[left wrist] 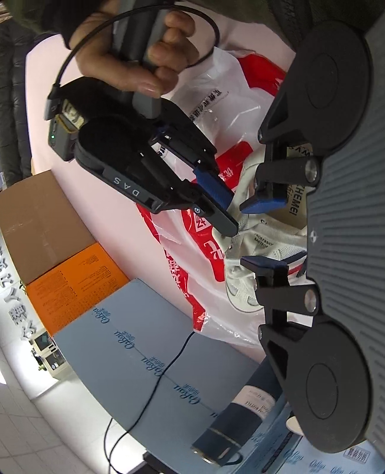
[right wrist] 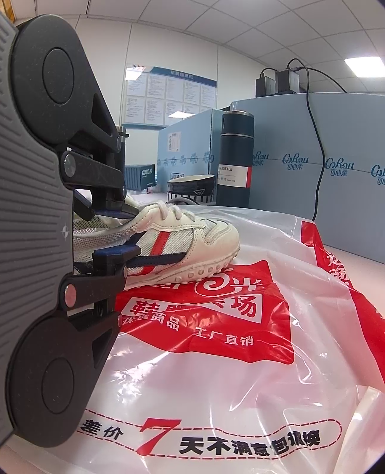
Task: Lace up shoes with both hands
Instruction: 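Open the left tool and release the lace at the eyelets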
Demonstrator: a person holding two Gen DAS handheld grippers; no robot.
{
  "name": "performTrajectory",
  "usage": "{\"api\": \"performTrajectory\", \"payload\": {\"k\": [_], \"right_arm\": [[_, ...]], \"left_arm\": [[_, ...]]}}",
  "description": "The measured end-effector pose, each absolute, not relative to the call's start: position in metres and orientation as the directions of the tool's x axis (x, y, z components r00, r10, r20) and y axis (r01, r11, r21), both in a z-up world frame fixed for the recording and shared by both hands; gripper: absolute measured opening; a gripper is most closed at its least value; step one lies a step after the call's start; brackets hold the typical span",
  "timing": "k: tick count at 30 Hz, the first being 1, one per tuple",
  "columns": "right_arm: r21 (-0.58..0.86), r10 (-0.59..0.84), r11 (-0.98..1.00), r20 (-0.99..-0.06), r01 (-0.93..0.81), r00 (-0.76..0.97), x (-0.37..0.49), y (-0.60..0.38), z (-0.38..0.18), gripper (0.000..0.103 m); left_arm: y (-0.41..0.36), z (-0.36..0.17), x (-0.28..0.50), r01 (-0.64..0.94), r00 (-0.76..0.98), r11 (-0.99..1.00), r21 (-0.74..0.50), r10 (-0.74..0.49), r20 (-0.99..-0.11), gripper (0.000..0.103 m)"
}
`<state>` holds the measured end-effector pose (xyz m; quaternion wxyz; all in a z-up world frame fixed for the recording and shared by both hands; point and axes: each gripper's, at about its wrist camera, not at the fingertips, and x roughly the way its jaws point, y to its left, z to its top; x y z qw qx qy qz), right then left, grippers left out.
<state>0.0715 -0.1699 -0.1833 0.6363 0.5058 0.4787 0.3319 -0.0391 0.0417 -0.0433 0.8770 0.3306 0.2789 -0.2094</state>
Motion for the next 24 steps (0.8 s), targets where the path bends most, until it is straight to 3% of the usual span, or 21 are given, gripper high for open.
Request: {"api": "performTrajectory", "payload": {"k": [7,9,11,12,17,20,22,24], "right_arm": [[0.965,0.908,0.255,-0.259,0.058,0.329,0.07,-0.172,-0.183,0.023],[0.965,0.907,0.258,-0.255,0.037,0.334,0.069,-0.172,-0.179,0.032],[0.958,0.899,0.285,-0.275,0.021,0.341,0.068,-0.173,-0.174,0.061],[0.955,0.895,0.295,-0.287,0.029,0.34,0.068,-0.173,-0.176,0.065],[0.951,0.874,0.306,-0.301,0.05,0.382,0.064,-0.18,-0.176,0.066],[0.949,0.859,0.312,-0.299,0.038,0.416,0.063,-0.184,-0.171,0.069],[0.947,0.857,0.319,-0.302,0.029,0.417,0.062,-0.184,-0.17,0.07],[0.945,0.858,0.325,-0.306,0.023,0.413,0.061,-0.183,-0.169,0.07]], "left_arm": [[0.044,-0.041,-0.024,0.565,0.723,0.703,0.431,-0.17,-0.67,0.03],[0.048,-0.039,-0.027,0.564,0.725,0.709,0.424,-0.18,-0.664,0.03],[0.053,-0.037,-0.032,0.57,0.727,0.709,0.416,-0.2,-0.656,0.038],[0.053,-0.036,-0.035,0.574,0.729,0.705,0.417,-0.207,-0.652,0.048],[0.051,-0.033,-0.044,0.579,0.745,0.661,0.477,-0.19,-0.64,0.051],[0.043,-0.035,-0.049,0.607,0.746,0.57,0.554,-0.168,-0.645,0.041],[0.036,-0.04,-0.049,0.637,0.732,0.485,0.599,-0.137,-0.667,0.025],[0.031,-0.044,-0.047,0.663,0.716,0.425,0.617,-0.12,-0.687,0.018]]}}
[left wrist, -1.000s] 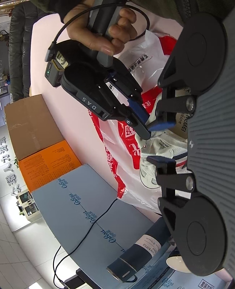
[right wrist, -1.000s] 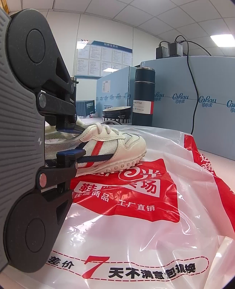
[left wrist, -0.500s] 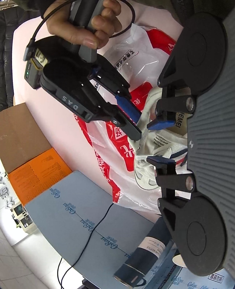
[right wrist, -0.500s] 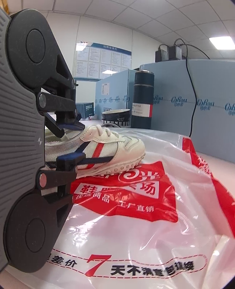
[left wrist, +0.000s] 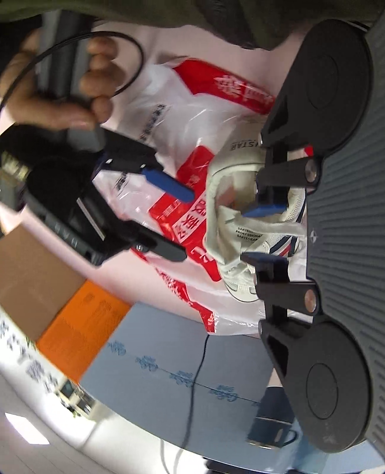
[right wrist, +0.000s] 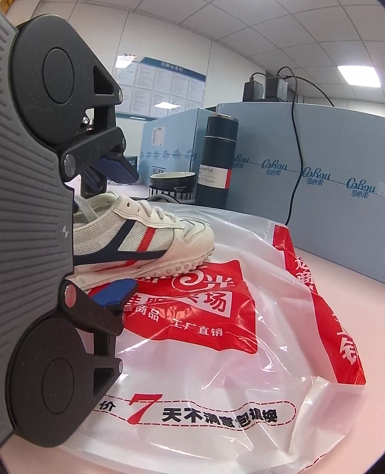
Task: Lace up shoes with both hands
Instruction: 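Open the left tool and release the lace at the eyelets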
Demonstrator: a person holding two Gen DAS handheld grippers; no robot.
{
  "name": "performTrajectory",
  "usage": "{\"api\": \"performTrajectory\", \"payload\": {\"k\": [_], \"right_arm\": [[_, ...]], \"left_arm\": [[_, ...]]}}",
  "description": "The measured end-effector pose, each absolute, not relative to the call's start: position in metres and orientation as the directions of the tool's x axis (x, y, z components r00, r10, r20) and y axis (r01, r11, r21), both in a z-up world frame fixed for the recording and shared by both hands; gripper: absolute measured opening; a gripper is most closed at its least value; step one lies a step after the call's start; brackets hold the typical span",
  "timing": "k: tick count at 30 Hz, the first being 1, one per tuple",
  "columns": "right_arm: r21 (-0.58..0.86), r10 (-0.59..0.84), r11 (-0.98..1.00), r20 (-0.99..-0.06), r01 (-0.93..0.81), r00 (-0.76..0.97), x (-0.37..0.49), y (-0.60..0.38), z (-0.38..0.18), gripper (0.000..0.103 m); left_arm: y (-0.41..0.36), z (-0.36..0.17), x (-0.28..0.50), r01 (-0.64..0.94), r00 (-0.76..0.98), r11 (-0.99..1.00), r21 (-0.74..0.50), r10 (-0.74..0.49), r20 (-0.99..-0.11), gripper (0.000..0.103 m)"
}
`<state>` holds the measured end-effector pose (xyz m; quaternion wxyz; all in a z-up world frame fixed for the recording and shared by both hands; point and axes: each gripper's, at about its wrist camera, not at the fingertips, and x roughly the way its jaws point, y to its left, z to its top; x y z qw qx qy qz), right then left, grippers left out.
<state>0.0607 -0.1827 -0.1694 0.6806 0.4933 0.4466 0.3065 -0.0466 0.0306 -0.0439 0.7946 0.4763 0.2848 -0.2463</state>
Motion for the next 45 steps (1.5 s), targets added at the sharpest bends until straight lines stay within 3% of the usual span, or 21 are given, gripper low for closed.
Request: {"api": "performTrajectory", "payload": {"k": [12,19,24,26,28,32,40,45], "right_arm": [[0.942,0.838,0.331,-0.316,0.044,0.445,0.058,-0.196,-0.171,0.075],[0.941,0.84,0.337,-0.314,0.028,0.442,0.059,-0.194,-0.168,0.077],[0.943,0.839,0.332,-0.308,0.028,0.449,0.059,-0.196,-0.168,0.078],[0.944,0.836,0.329,-0.308,0.034,0.455,0.059,-0.198,-0.169,0.078],[0.943,0.832,0.332,-0.312,0.039,0.458,0.059,-0.2,-0.169,0.078],[0.94,0.828,0.339,-0.318,0.039,0.462,0.058,-0.203,-0.169,0.078],[0.921,0.818,0.388,-0.348,0.007,0.459,0.061,-0.203,-0.162,0.078],[0.795,0.78,0.567,-0.434,-0.215,0.452,0.063,-0.179,-0.129,0.078]], "left_arm": [[0.019,-0.039,-0.018,0.741,0.628,0.388,0.548,-0.115,-0.769,0.017],[0.011,-0.035,0.003,0.824,0.492,0.362,0.435,-0.078,-0.867,0.027],[0.019,-0.036,0.021,0.849,0.386,0.431,0.305,-0.113,-0.915,0.028],[0.027,-0.037,0.029,0.846,0.341,0.48,0.231,-0.154,-0.927,0.025],[0.035,-0.041,0.035,0.838,0.313,0.515,0.182,-0.18,-0.933,0.004],[0.051,-0.04,0.032,0.797,0.336,0.591,0.124,-0.264,-0.904,0.003],[0.081,0.0,0.004,0.674,0.551,0.721,0.161,-0.346,-0.759,0.003],[0.097,0.005,-0.001,0.568,0.657,0.797,0.206,-0.288,-0.697,0.003]]}}
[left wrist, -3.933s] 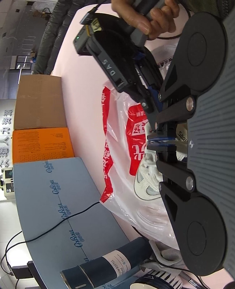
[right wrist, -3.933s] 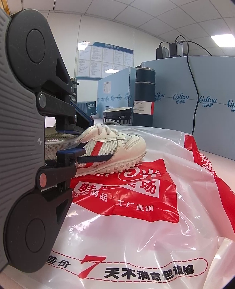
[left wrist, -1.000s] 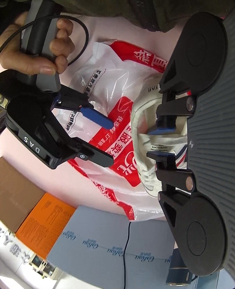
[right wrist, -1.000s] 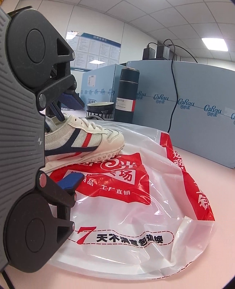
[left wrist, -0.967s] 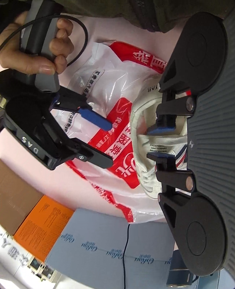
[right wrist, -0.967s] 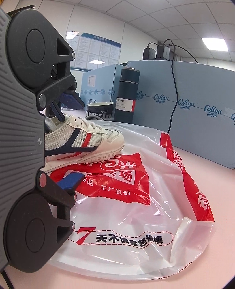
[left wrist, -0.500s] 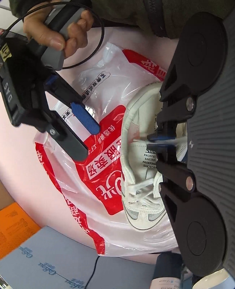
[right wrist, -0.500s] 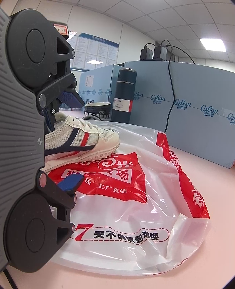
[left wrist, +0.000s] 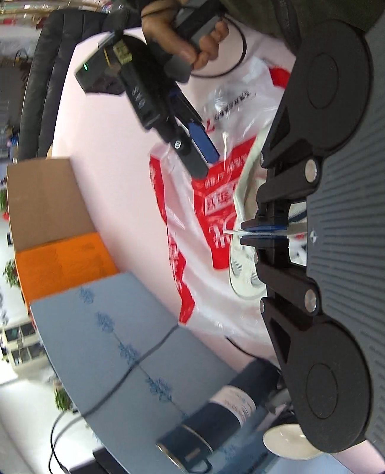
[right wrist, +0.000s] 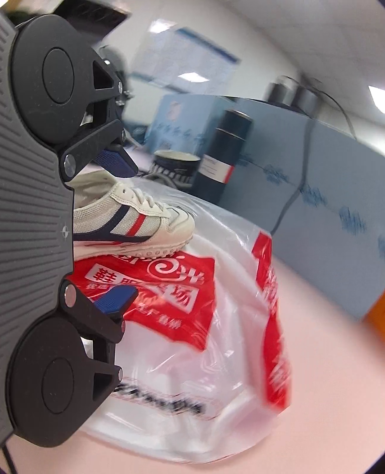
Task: Lace up shoes with both hands
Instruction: 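Open the left tool and release the lace at the eyelets, then pinch the white lace at the eyelets with the left tool while the right tool holds the sneaker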
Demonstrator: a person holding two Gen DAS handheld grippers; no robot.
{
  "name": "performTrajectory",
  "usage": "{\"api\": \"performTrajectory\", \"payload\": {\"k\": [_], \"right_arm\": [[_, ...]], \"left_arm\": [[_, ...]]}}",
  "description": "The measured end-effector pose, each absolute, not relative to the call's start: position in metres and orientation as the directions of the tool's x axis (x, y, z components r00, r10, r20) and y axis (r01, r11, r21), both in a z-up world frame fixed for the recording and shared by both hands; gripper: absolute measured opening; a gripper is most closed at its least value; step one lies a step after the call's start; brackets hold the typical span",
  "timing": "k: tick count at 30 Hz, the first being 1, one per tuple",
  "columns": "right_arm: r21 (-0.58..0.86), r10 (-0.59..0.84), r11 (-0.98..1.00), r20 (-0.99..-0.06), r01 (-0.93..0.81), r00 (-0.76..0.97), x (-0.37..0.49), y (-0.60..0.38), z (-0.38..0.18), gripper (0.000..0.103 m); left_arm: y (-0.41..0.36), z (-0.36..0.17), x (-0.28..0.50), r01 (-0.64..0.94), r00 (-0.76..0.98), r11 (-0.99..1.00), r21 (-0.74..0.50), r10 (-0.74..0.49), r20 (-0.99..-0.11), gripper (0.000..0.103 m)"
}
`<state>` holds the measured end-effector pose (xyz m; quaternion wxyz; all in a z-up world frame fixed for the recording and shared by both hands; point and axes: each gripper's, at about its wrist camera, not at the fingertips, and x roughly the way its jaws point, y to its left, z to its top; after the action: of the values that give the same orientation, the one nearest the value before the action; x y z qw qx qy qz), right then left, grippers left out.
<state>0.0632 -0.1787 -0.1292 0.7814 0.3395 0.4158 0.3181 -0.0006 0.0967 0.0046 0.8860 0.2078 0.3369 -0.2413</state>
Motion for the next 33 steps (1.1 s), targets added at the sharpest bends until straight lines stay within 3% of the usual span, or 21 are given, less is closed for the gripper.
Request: {"api": "performTrajectory", "payload": {"k": [3,7,11,12,14,16,20,23,27,33], "right_arm": [[0.498,0.692,0.722,-0.533,-0.481,0.487,0.051,-0.142,-0.097,0.078],[0.103,0.607,0.724,-0.563,-0.682,0.56,0.022,-0.1,-0.082,0.071],[-0.042,0.583,0.683,-0.57,-0.729,0.579,0.012,-0.082,-0.085,0.037],[-0.04,0.584,0.683,-0.571,-0.73,0.577,0.014,-0.081,-0.086,0.034],[-0.003,0.595,0.685,-0.575,-0.728,0.562,0.019,-0.08,-0.086,0.023],[0.184,0.646,0.702,-0.571,-0.688,0.506,0.032,-0.09,-0.091,0.012],[0.53,0.749,0.66,-0.522,-0.532,0.408,0.056,-0.111,-0.102,0.012],[0.843,0.843,0.49,-0.394,-0.221,0.366,0.074,-0.148,-0.136,0.012],[0.954,0.885,0.299,-0.279,0.004,0.373,0.077,-0.165,-0.169,0.012],[0.974,0.9,0.199,-0.224,0.106,0.374,0.079,-0.168,-0.184,0.012]], "left_arm": [[0.1,-0.006,0.0,0.521,0.681,0.829,0.202,-0.261,-0.684,0.003],[0.099,-0.013,-0.005,0.489,0.701,0.854,0.177,-0.264,-0.663,0.003],[0.099,-0.017,-0.008,0.475,0.707,0.869,0.136,-0.286,-0.647,0.003],[0.098,-0.018,-0.009,0.477,0.706,0.868,0.136,-0.287,-0.647,0.003],[0.096,-0.021,-0.009,0.482,0.704,0.866,0.136,-0.29,-0.648,0.003],[0.095,-0.022,-0.009,0.487,0.702,0.862,0.138,-0.292,-0.649,0.003],[0.094,-0.026,-0.008,0.5,0.694,0.854,0.14,-0.299,-0.655,0.003],[0.091,-0.029,-0.008,0.511,0.69,0.845,0.159,-0.294,-0.661,0.004],[0.087,-0.034,-0.006,0.523,0.683,0.838,0.159,-0.3,-0.666,0.005],[0.082,-0.04,-0.004,0.531,0.681,0.829,0.175,-0.294,-0.67,0.006]]}}
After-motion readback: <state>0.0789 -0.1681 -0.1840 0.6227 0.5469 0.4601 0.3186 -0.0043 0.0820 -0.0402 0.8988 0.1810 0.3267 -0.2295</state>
